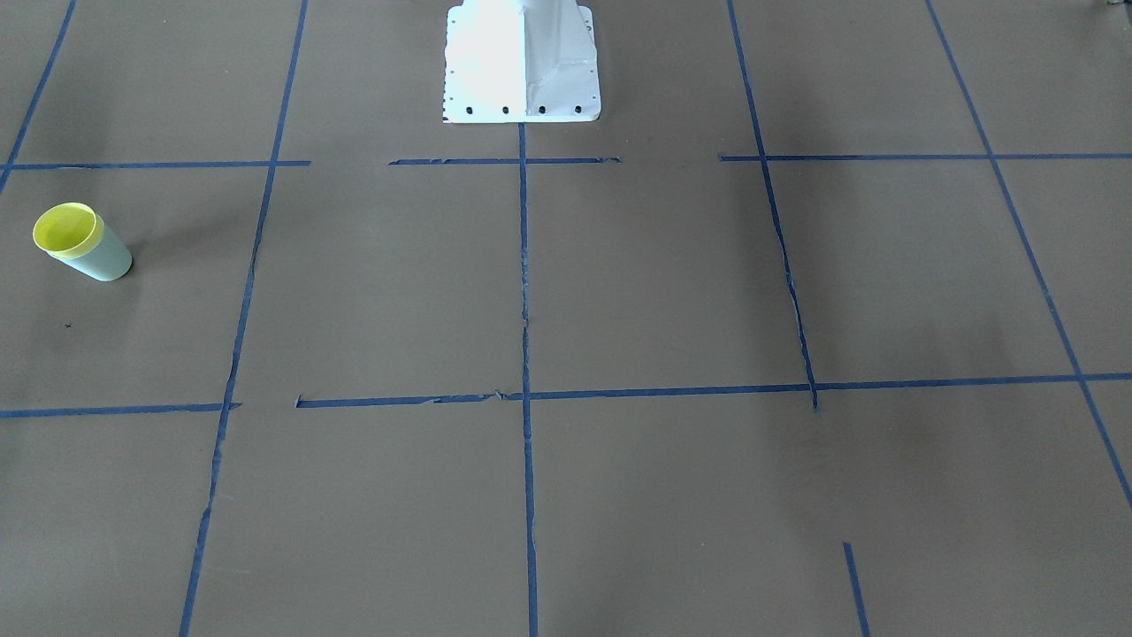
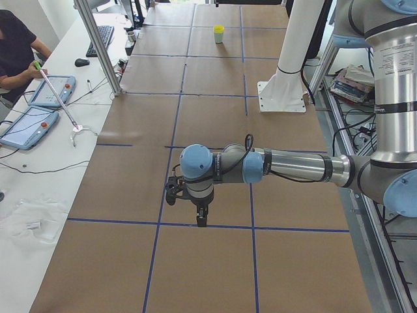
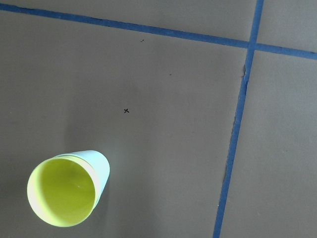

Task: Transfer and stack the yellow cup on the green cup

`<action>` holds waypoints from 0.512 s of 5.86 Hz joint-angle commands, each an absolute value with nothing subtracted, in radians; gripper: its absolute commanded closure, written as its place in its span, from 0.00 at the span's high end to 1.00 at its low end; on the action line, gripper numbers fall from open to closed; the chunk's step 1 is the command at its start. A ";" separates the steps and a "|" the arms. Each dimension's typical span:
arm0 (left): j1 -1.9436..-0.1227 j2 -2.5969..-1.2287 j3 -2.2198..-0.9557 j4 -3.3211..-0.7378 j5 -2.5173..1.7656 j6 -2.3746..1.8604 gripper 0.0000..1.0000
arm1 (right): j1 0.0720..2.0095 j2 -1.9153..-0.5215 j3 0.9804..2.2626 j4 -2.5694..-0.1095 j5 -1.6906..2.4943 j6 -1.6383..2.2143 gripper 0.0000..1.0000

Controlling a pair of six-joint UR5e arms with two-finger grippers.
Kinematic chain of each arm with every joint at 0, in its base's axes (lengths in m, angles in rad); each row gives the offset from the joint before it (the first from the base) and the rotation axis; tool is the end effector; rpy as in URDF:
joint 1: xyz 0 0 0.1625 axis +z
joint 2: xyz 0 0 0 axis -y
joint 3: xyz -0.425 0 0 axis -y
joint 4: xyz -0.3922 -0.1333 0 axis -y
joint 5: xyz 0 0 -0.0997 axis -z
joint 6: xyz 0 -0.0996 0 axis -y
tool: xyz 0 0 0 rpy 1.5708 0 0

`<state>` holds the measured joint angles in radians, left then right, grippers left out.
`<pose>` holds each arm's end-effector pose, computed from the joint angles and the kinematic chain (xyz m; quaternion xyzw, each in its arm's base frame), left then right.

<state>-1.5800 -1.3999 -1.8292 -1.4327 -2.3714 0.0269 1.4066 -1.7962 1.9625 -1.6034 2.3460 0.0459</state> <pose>-0.0656 -0.4139 0.6213 -0.0163 0.3899 -0.0017 0.9207 -0.0027 -0.4051 0.5690 0.0220 -0.3815 -0.0798 0.9206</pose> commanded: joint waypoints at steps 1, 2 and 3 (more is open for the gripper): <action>-1.580 -1.399 -1.832 -1.431 -2.372 0.025 1.00 | 1.407 -1.798 1.960 -1.605 2.344 0.037 1.00; -1.580 -1.399 -1.830 -1.434 -2.382 0.025 1.00 | 1.407 -1.808 1.960 -1.606 2.344 0.035 1.00; -1.580 -1.399 -1.829 -1.437 -2.376 0.025 1.00 | 1.413 -1.824 1.957 -1.606 2.345 0.022 1.00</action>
<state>-1.5800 -1.3991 -1.8299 -1.4347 -2.3779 0.0246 1.4088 -1.8104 1.9594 -1.6057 2.3444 0.0317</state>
